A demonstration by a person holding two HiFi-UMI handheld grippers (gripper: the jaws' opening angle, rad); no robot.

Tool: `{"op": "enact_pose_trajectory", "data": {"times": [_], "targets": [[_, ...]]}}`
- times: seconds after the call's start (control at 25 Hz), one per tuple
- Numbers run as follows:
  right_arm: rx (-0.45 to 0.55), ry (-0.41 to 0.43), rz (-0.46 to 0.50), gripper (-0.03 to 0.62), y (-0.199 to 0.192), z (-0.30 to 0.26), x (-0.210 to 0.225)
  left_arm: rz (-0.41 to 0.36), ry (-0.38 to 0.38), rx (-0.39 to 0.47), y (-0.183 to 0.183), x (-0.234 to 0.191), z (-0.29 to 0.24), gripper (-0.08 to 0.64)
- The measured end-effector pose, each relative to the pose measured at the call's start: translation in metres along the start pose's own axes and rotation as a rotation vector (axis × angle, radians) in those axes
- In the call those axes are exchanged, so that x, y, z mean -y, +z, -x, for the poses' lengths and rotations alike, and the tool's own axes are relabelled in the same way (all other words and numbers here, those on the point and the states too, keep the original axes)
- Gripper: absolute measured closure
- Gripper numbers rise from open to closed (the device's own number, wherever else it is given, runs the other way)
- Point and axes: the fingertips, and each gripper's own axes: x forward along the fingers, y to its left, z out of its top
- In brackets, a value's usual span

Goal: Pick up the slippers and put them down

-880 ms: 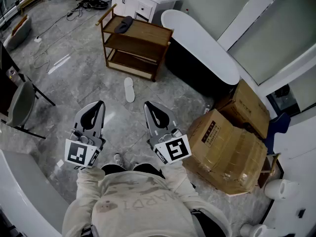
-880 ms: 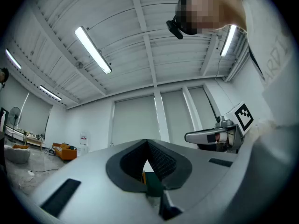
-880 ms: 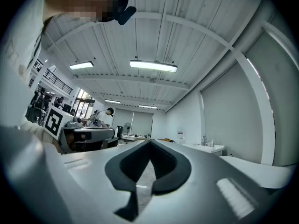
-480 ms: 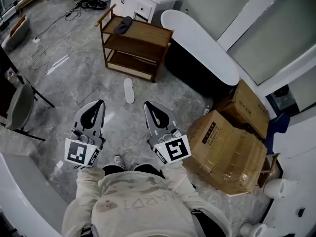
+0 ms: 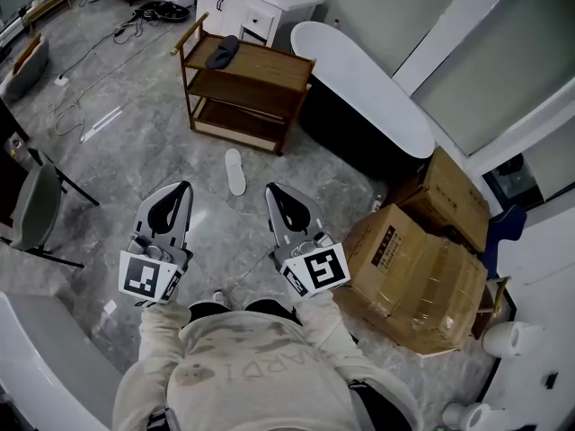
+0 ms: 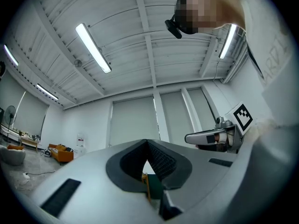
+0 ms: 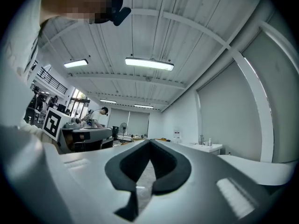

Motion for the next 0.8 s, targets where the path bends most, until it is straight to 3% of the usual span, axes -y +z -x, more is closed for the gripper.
{"op": "enact_pose_trajectory", "data": {"times": [0.4, 0.8], "targets": [[0.016, -0.032, -0.001, 0.589, -0.004, -0.036, -0.006, 0.018, -0.026, 0.017, -0.007, -0.042, -0.005, 0.557], [-0.018, -0.042, -0.016, 0.589, -0.024, -0.075, 0.017, 0.057, -0.031, 0.001, -0.030, -0.075, -0.040, 0.557]]}}
